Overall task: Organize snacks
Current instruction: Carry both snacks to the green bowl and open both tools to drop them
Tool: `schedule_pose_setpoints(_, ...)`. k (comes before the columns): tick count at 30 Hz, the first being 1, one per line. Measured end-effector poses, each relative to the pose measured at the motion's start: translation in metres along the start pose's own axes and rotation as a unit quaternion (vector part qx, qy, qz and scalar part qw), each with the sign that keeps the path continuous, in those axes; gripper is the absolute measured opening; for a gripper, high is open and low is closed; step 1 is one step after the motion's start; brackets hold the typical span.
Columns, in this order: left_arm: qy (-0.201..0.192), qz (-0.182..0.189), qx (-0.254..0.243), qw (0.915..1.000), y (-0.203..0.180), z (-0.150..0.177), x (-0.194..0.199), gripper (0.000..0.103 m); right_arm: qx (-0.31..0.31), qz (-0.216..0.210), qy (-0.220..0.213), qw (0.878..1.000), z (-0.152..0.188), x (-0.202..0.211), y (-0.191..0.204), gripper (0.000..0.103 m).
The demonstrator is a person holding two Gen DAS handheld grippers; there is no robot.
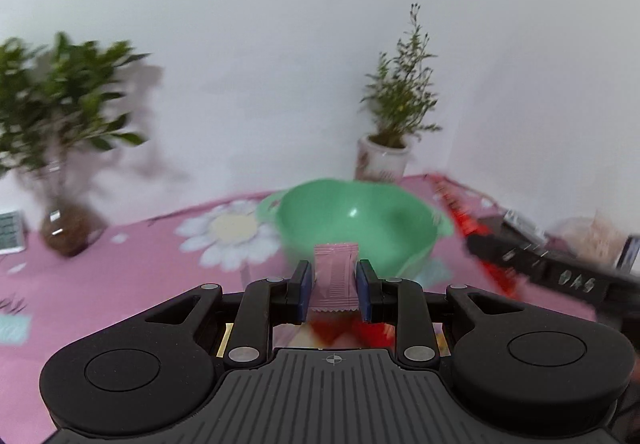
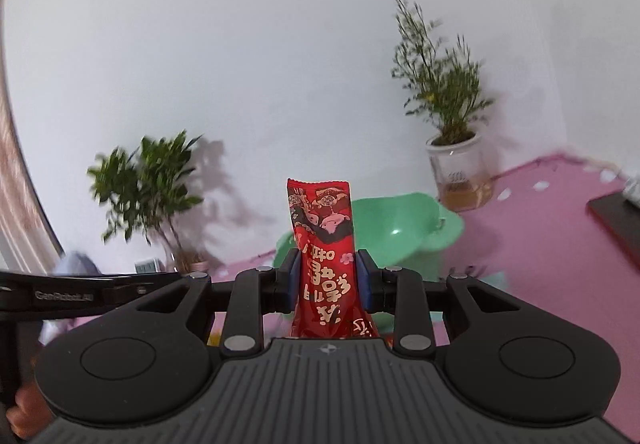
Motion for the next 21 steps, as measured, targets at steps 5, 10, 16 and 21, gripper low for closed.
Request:
schedule_pose_setpoints(5, 0.015, 0.030, 0.025, 0.9991, 0.006, -0.029, -0.057, 0.088, -0.041, 0.006, 0.017, 0.999, -0.014, -0.050, -0.015, 0.034)
schedule_pose_setpoints(10, 0.028, 0.025, 0.038, 0.9986, 0.014, -0.037, -0.104, 0.088, -0.055, 0.023, 0.030, 0.998, -0.016, -0.085, -0.029, 0.035)
schedule_pose_setpoints(16, 0.043, 0.035, 0.081, 0.9951, 0.028, -0.031, -0.116, 0.103, -0.052, 0.030, 0.042, 0.997, -0.010, -0.090, -0.033, 0.046)
schedule_pose_setpoints(21, 0.030, 0.016, 0.081, 0.9962, 0.040, -0.012, -0.074, 0.103, -0.033, 0.027, 0.027, 0.999, -0.001, -0.050, -0.027, 0.064)
Point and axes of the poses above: each gripper's, at about its wrist camera, not at the fingertips, and x roughly against the way its jaws point, y to its left, z to its underside, the point moved 4 cm from there along -x, roughly the way its jaws point, and after that the axes turned 4 degrees about z, right-handed, at the moved point
